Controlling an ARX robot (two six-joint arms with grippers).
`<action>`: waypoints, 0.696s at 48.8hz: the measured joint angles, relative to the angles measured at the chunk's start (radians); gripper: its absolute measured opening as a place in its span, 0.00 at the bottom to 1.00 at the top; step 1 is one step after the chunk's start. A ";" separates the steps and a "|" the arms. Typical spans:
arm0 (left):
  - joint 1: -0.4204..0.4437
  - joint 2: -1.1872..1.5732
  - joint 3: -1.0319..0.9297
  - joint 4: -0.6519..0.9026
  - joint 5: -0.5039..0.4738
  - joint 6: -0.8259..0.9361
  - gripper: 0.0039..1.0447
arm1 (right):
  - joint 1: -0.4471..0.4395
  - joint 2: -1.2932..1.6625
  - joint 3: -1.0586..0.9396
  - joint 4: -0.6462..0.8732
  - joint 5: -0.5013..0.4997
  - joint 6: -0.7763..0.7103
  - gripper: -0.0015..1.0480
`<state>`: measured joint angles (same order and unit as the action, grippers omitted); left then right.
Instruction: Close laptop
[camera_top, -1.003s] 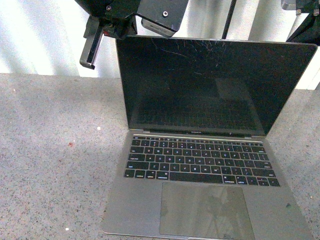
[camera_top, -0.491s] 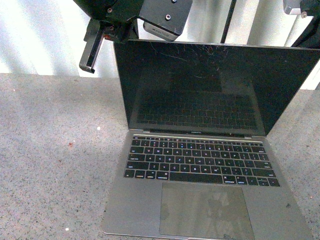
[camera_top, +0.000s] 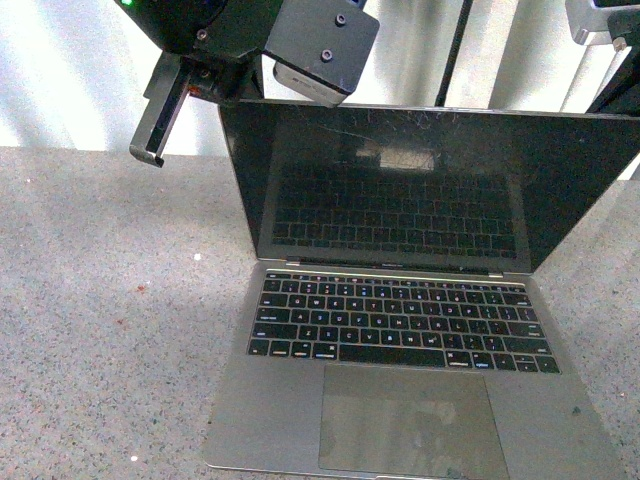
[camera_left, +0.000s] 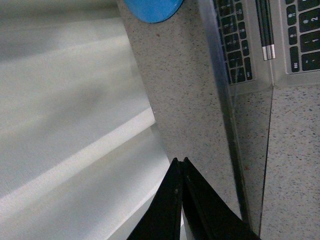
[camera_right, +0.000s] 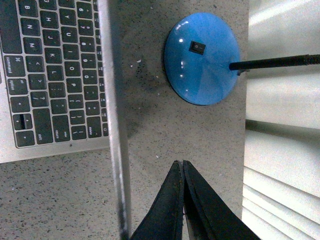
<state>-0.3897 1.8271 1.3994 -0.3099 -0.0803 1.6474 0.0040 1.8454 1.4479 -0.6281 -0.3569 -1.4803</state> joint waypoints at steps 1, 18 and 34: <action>-0.001 -0.001 -0.002 -0.002 0.000 0.000 0.03 | 0.002 -0.001 0.000 -0.005 0.000 0.000 0.03; -0.020 -0.032 -0.082 -0.043 -0.025 -0.007 0.03 | 0.034 -0.036 -0.046 -0.095 0.011 -0.009 0.03; -0.036 -0.039 -0.131 -0.036 -0.024 -0.012 0.03 | 0.053 -0.046 -0.114 -0.093 0.023 -0.020 0.03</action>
<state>-0.4259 1.7878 1.2686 -0.3458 -0.1047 1.6352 0.0574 1.7992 1.3338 -0.7212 -0.3344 -1.5002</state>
